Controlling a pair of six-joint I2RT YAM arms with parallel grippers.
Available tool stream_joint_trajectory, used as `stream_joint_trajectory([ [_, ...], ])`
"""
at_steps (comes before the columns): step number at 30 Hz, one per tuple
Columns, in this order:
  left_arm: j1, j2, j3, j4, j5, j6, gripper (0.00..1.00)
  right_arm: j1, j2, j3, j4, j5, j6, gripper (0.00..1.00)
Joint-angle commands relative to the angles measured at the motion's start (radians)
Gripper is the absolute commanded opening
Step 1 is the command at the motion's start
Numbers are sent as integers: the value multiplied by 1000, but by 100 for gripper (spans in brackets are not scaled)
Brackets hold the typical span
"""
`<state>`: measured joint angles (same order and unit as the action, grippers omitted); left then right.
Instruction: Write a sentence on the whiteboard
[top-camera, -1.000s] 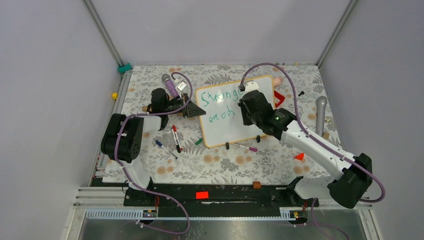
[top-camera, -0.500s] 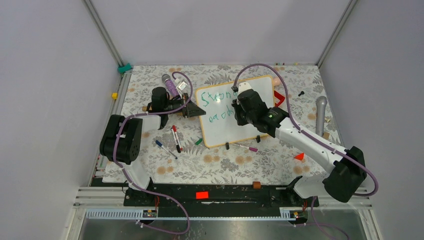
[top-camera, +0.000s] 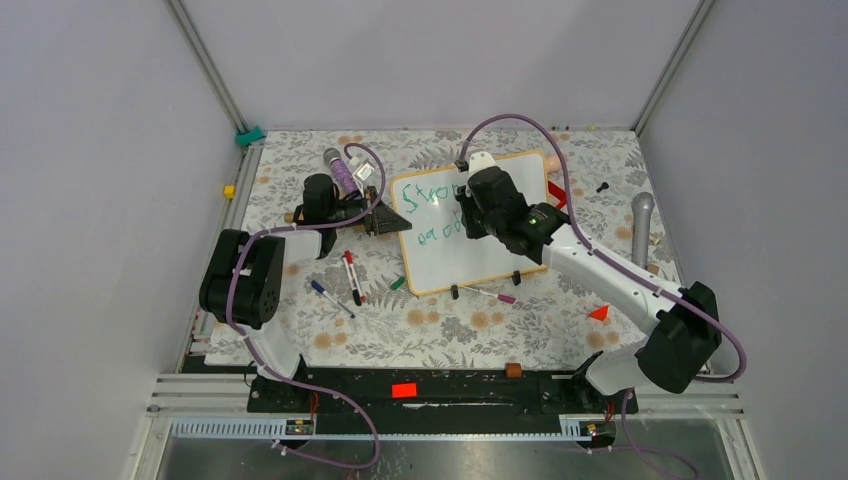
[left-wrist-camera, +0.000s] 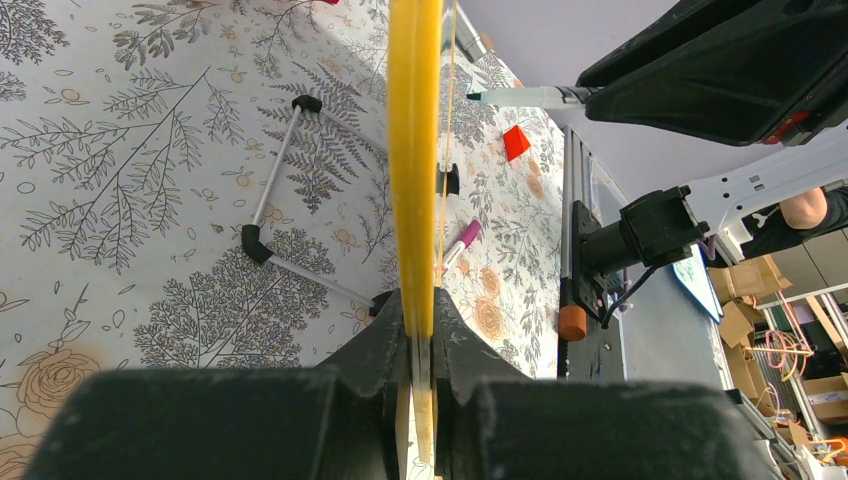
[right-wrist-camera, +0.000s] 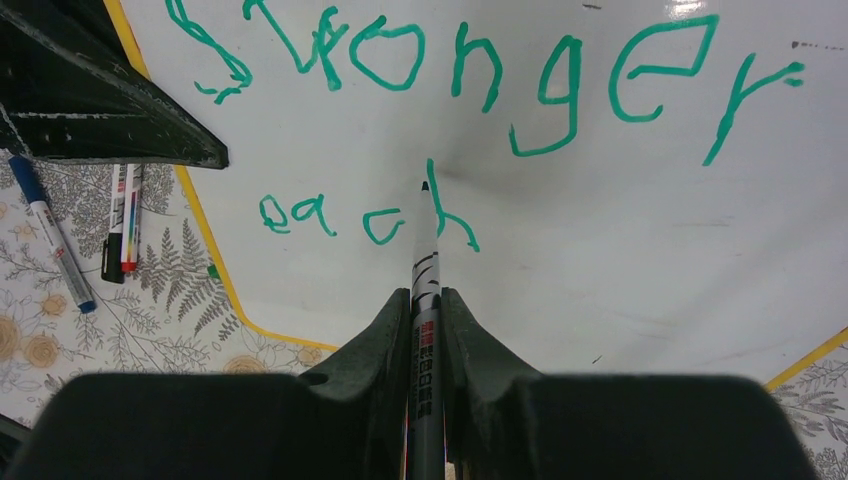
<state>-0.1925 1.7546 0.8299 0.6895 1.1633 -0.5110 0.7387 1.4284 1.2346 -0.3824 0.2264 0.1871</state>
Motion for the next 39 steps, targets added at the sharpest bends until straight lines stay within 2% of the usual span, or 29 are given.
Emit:
stream_joint_trajectory([
  [1, -24, -13, -8, -59, 24, 84, 0, 7, 23, 60, 25, 26, -17, 0],
  [11, -25, -14, -6, -67, 22, 90, 0, 7, 52, 67, 18, 48, -15, 0],
  [39, -28, -29, -6, -103, 15, 117, 0, 30, -32, -77, -25, 39, 14, 0],
])
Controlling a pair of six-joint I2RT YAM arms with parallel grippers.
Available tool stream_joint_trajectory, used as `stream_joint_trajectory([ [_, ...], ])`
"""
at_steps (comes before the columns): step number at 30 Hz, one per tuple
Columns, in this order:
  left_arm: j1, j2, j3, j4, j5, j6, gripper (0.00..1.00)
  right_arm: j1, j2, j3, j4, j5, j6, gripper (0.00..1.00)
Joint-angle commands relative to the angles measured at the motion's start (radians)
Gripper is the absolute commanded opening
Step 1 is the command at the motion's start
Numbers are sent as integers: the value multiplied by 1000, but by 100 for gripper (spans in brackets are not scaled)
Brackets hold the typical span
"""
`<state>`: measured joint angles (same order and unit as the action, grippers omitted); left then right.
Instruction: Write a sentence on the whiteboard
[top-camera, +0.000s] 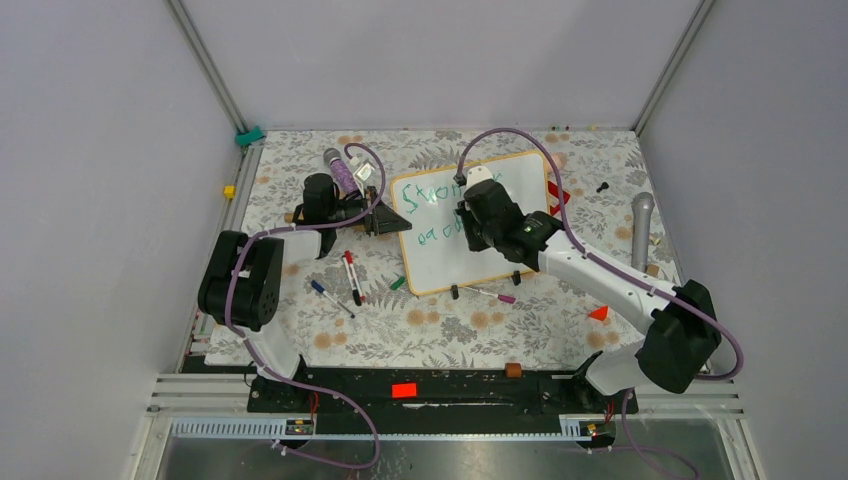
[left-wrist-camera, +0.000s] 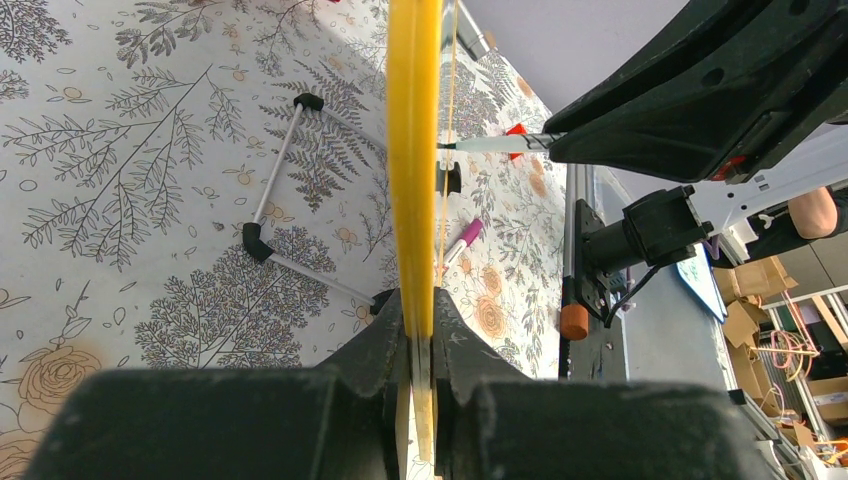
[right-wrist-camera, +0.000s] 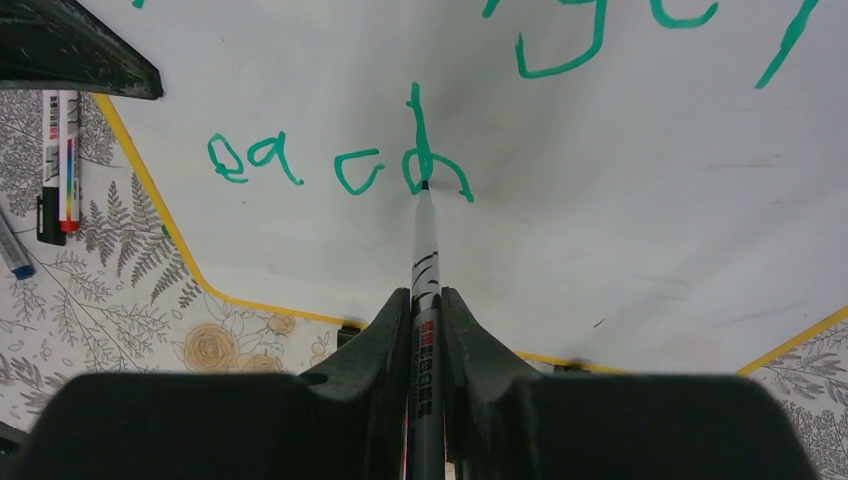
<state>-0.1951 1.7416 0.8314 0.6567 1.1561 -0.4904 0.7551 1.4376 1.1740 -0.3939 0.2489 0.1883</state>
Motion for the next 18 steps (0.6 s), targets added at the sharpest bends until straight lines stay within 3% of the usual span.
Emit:
stream_joint_trajectory([
  [1, -25, -17, -6, -78, 20, 101, 0, 15, -44, -19, -15, 17, 13, 0],
  [18, -27, -9, 2, -105, 12, 118, 0, 5, -146, 10, -23, 25, 12, 0],
])
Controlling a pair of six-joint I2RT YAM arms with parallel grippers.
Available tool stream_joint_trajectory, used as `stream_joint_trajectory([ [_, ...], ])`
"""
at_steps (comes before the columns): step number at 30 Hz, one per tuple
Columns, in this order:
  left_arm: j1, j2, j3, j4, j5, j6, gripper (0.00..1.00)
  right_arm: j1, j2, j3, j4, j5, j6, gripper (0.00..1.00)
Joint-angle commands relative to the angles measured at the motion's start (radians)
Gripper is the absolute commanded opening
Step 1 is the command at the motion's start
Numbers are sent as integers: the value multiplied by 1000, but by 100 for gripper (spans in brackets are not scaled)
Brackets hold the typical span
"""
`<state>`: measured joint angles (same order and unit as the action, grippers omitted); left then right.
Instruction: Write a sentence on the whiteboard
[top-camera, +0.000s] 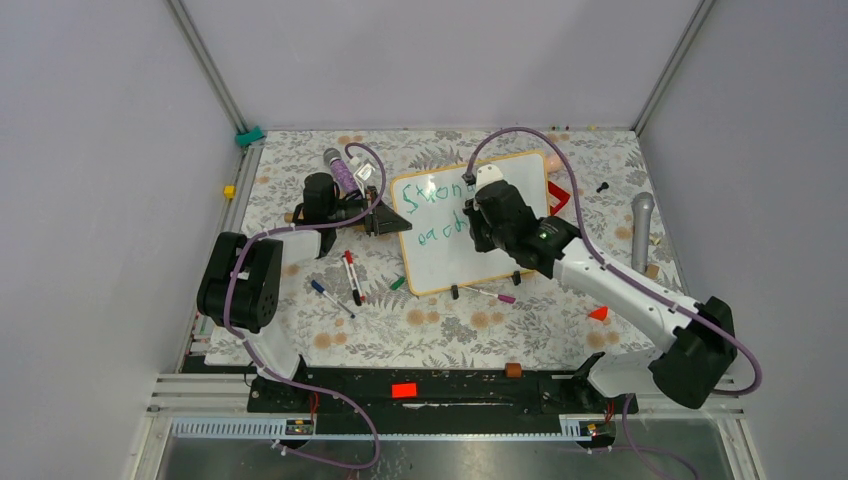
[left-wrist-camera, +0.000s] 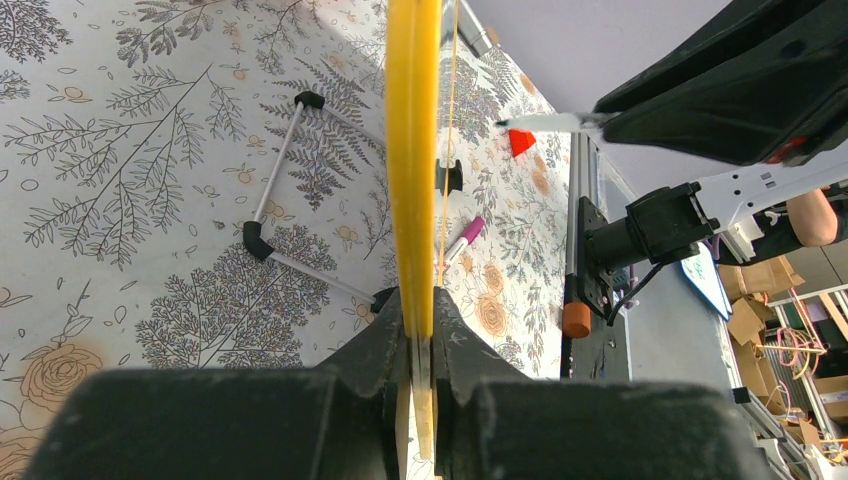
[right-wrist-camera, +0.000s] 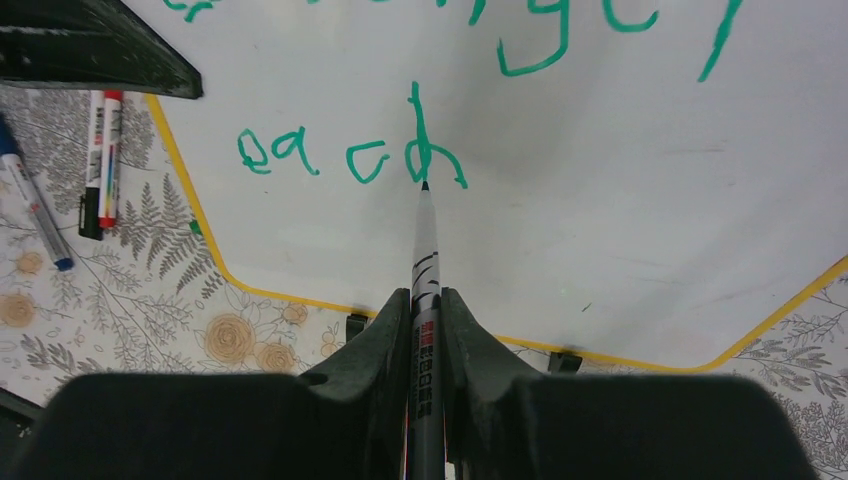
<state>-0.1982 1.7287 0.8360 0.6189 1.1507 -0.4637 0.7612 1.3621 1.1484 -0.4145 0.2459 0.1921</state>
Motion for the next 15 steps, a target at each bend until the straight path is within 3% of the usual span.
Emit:
stream_joint_trajectory([
  [1, -24, 4, -2, -68, 17, 92, 0, -7, -71, 40, -12, 37, 9, 0],
  [15, -26, 0, -2, -83, 8, 99, 0, -103, -18, 34, -45, 142, 0, 0],
])
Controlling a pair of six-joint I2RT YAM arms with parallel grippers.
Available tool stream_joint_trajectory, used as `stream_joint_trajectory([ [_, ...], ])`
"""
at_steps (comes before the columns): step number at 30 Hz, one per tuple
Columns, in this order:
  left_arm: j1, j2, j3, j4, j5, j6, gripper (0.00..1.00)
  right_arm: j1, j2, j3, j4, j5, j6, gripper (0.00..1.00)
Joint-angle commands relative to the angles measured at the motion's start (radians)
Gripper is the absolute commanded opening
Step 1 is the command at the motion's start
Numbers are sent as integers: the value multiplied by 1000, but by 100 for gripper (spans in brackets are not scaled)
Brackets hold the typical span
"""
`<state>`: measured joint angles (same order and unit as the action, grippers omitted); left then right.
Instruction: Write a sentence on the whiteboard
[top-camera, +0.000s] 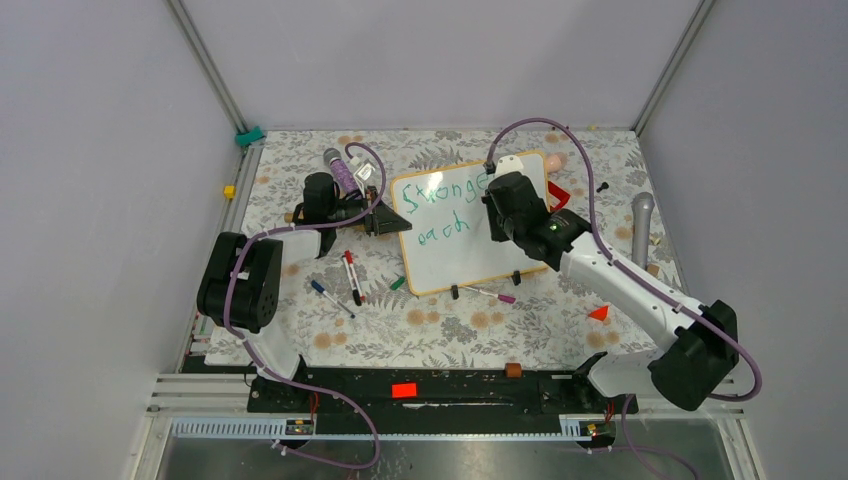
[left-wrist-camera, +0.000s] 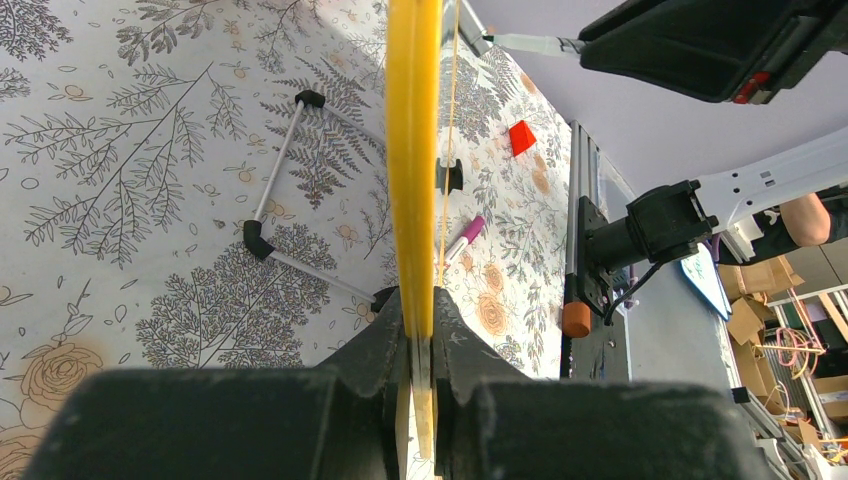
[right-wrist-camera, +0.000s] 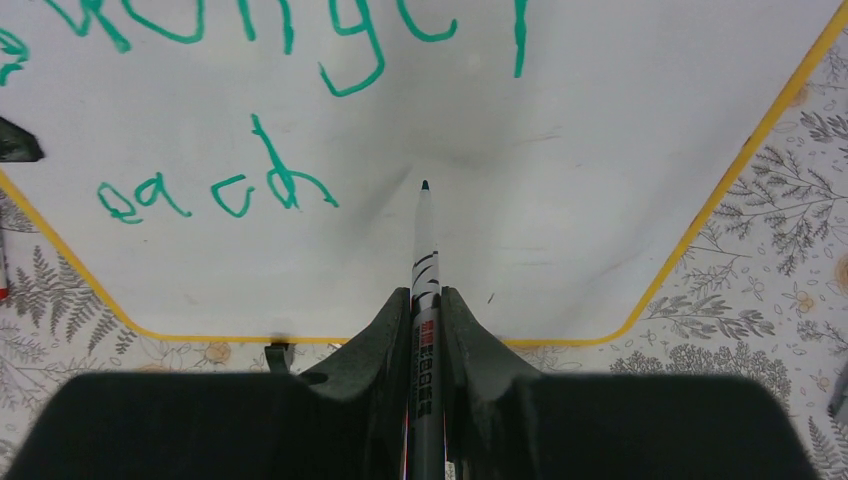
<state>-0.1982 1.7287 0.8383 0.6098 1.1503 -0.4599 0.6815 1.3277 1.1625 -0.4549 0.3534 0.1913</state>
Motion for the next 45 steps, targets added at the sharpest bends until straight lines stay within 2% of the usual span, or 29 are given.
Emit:
stream_joint_trajectory([
  [1, -26, 1, -2, -76, 7, 96, 0, -28, 21, 21, -2, 32, 0, 0],
  [19, -26, -2, 4, -105, 0, 115, 0, -55, 78, 42, 13, 3, 0, 0],
  [33, -27, 3, 6, -114, -4, 121, 0, -54, 62, 12, 10, -125, -9, 0],
  [45, -27, 0, 7, -127, -10, 130, 0, -54, 66, 17, -61, -19, -6, 0],
])
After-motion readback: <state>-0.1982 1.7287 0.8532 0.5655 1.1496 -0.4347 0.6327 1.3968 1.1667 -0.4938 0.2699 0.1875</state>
